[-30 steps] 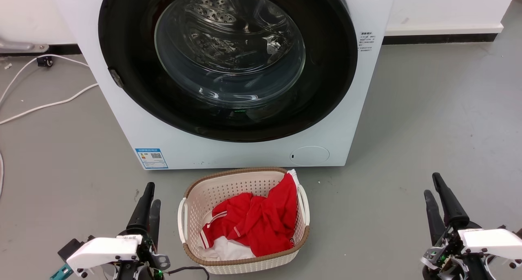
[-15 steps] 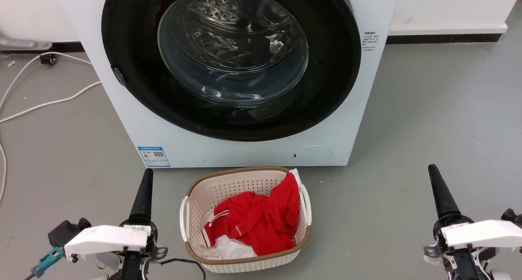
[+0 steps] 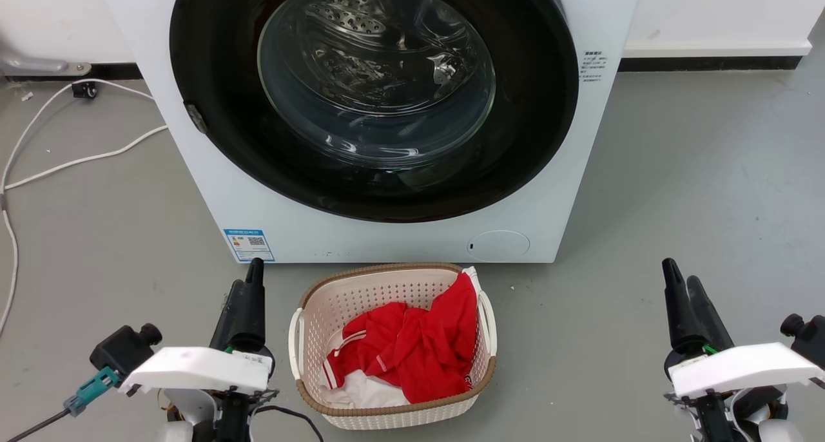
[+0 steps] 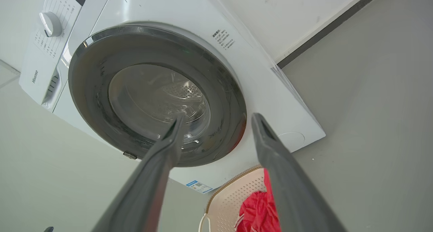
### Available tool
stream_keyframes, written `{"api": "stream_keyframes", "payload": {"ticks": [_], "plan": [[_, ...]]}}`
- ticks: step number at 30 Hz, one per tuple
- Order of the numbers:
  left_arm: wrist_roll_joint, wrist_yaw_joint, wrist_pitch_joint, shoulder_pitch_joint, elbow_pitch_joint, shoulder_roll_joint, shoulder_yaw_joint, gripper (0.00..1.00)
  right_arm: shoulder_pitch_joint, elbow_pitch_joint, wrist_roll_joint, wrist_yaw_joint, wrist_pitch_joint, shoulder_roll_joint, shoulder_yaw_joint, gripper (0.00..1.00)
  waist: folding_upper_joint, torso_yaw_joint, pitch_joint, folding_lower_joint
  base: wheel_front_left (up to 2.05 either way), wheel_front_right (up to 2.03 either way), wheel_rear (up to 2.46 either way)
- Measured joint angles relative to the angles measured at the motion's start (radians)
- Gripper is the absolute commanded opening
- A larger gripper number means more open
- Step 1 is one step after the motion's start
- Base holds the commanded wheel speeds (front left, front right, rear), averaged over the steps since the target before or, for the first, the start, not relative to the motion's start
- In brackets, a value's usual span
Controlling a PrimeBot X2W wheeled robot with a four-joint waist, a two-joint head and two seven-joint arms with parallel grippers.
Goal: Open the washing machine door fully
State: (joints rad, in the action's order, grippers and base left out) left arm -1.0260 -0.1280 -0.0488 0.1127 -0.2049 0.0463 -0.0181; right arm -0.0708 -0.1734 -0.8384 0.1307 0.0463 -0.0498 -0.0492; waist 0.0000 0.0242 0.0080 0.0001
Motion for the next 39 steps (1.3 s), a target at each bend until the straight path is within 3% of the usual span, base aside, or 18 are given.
{"api": "stream_keyframes", "payload": {"ticks": [18, 39], "plan": [[0.314, 0.015, -0.057, 0.029, -0.018, 0.001, 0.034, 1.00, 0.010, 0.011, 0.316, 0.000, 0.059, 0.000, 0.008, 1.00, 0.0000, 0.003, 0.001, -0.0001, 0.00, 0.00, 0.00], [0.578, 0.030, -0.114, 0.044, -0.024, 0.001, 0.060, 1.00, 0.011, 0.012, 0.580, 0.000, 0.114, 0.000, 0.016, 1.00, 0.0000, 0.010, -0.001, 0.0000, 0.00, 0.00, 0.00]]}}
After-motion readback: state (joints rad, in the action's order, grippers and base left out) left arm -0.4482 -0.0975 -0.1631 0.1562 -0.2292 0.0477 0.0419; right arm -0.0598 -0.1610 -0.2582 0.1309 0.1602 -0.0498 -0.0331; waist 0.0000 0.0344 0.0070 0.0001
